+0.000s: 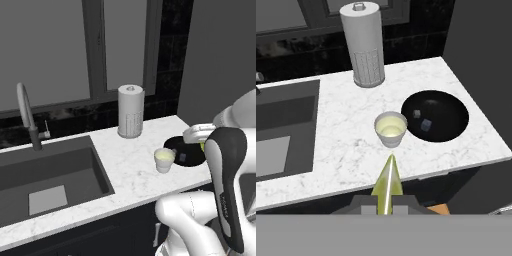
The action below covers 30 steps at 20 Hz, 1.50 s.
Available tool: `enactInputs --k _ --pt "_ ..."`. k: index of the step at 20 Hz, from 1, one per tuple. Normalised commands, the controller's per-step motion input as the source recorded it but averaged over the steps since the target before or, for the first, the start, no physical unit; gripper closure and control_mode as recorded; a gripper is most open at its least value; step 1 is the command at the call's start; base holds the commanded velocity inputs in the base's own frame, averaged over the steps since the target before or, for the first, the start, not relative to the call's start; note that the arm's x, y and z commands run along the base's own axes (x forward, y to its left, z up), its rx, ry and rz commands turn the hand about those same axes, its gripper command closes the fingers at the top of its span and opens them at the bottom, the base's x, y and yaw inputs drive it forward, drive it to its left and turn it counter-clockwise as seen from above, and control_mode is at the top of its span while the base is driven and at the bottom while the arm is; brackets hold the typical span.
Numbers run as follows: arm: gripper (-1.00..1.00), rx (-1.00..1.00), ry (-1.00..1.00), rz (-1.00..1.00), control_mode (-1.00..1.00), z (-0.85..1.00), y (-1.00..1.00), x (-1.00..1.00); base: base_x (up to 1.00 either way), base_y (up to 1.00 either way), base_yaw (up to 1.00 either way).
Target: Grab a lemon wedge from the fridge and one ice cube from the ice bowl, and put them in the glass of lemonade.
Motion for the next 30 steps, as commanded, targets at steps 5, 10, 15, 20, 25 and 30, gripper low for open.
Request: enactInputs --k 5,10,15,20,25,30 --pt "1.00 -0.02 0.17 0.00 -1.00 -0.14 0.05 0.42 0.00 0.00 0.00" --pt "1.00 0.00 0.04 0.00 -1.00 -0.68 0.15 0.58 0.00 0.00 0.00" --pt "1.00 0.00 0.00 0.00 -1.00 -0.93 0.16 0.93 0.00 0.00 0.00" --pt "1.00 0.00 0.00 0.00 -1.00 -0.37 0.02 0.73 0.00 0.00 0.00" --pt "1.00 -0.02 0.03 0.00 -1.00 -0.19 -0.19 0.29 0.00 0.00 0.00" --pt "1.00 -0.05 0.03 0.00 -1.00 -0.33 -0.11 0.28 0.00 0.00 0.00"
